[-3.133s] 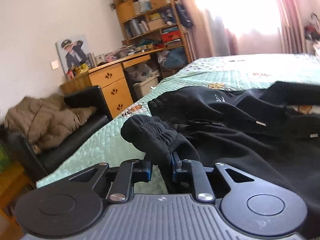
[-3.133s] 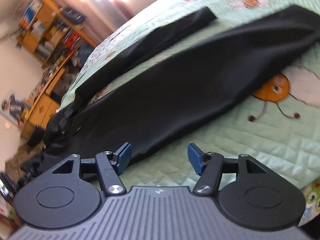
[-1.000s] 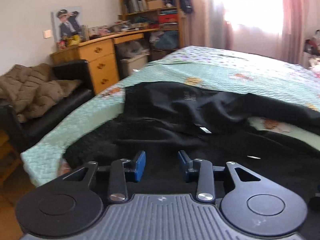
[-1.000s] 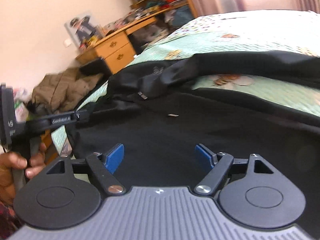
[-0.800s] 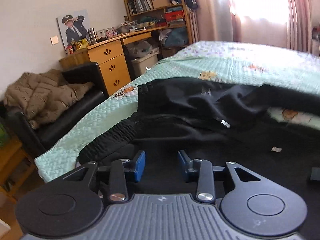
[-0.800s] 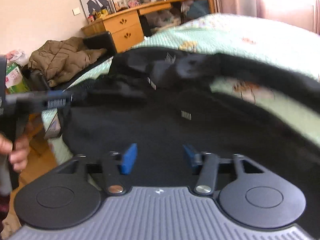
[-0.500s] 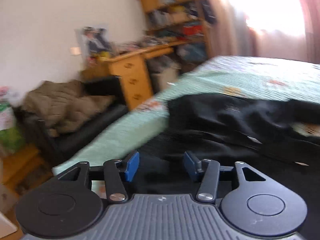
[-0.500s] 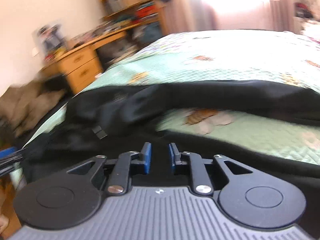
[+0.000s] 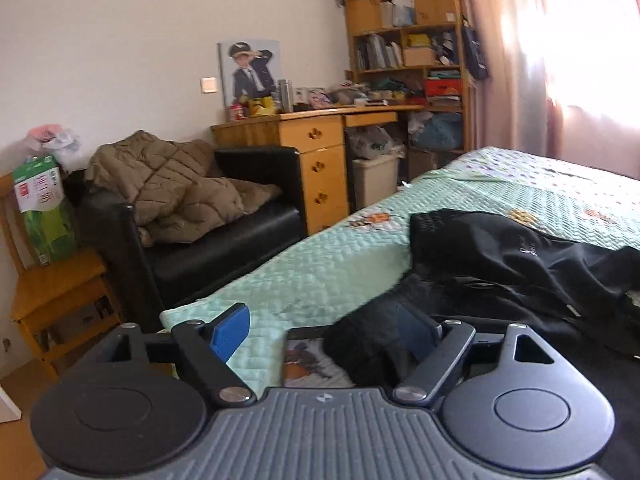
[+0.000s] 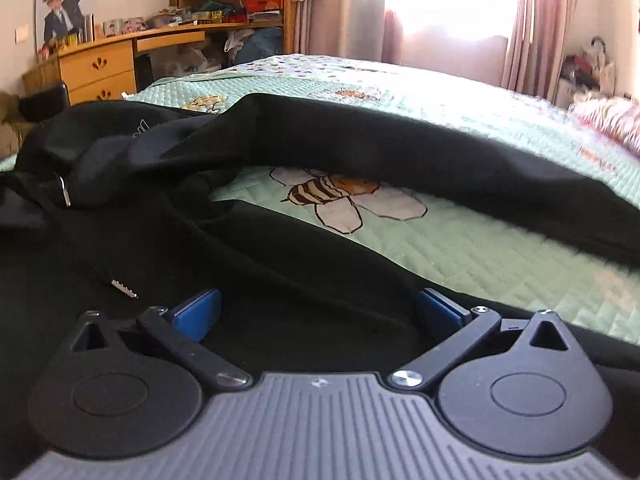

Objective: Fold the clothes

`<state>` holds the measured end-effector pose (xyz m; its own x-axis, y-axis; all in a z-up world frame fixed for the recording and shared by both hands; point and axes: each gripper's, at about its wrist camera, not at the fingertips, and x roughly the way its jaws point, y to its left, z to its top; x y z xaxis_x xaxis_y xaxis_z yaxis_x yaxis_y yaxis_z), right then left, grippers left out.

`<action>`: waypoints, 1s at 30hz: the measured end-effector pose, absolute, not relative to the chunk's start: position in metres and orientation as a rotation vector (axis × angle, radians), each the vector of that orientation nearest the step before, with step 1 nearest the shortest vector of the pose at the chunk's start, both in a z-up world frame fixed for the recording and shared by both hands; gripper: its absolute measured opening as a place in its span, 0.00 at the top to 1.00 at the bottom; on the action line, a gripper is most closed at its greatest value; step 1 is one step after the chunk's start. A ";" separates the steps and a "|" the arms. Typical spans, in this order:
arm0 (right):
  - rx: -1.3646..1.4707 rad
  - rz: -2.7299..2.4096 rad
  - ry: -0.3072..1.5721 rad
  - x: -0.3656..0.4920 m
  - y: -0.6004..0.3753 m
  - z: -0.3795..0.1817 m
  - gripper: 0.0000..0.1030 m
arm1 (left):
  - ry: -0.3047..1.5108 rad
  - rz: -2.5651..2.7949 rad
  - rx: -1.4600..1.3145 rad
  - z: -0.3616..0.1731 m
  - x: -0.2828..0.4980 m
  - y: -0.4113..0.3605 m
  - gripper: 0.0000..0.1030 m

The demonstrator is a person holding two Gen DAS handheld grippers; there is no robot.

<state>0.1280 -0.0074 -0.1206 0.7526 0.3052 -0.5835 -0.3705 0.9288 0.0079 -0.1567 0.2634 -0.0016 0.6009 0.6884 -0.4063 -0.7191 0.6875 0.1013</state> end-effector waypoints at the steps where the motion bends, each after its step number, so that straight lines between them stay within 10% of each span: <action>1: -0.109 0.370 0.615 0.128 -0.007 -0.120 0.00 | 0.428 0.829 -0.078 -0.001 -0.162 0.266 0.20; 30: -0.121 0.363 0.614 0.131 -0.001 -0.121 0.00 | 0.355 0.599 0.032 0.031 -0.148 0.214 0.14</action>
<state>0.1315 -0.0014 -0.1211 0.7564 0.2968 -0.5830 -0.3681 0.9298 -0.0043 -0.1477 0.2139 0.0305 0.7674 0.5571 -0.3173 -0.5461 0.8273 0.1317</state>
